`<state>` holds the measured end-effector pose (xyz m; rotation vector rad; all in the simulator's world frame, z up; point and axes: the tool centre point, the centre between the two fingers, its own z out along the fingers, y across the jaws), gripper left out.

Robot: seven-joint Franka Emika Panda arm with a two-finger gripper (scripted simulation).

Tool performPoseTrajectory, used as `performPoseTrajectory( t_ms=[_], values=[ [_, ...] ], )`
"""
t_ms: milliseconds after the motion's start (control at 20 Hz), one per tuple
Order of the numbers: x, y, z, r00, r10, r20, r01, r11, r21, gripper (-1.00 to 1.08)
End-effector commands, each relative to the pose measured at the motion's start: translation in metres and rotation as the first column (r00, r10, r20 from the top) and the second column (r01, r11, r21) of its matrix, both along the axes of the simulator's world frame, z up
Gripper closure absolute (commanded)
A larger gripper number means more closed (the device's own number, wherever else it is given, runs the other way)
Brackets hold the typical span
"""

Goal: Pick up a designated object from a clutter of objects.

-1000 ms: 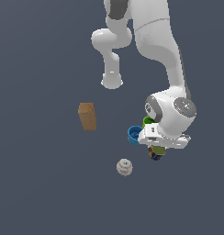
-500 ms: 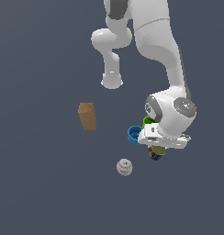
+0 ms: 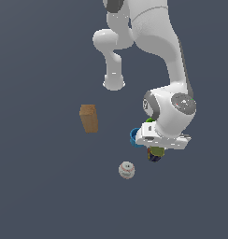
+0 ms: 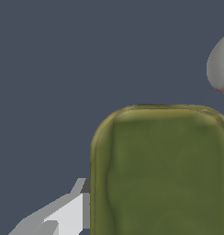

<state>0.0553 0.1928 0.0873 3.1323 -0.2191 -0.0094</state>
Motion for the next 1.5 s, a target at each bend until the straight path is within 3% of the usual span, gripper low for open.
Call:
performPoseTrajectory(
  t_ms=[0,1450],
  values=[
    [0.005,-0.016,0.019,1.000,-0.001,0.006,0.001,1.000,0.001,1.08],
    [0.061,-0.251,0.273,1.000,0.000,0.006,0.000,1.000,0.003,1.08]
  ],
)
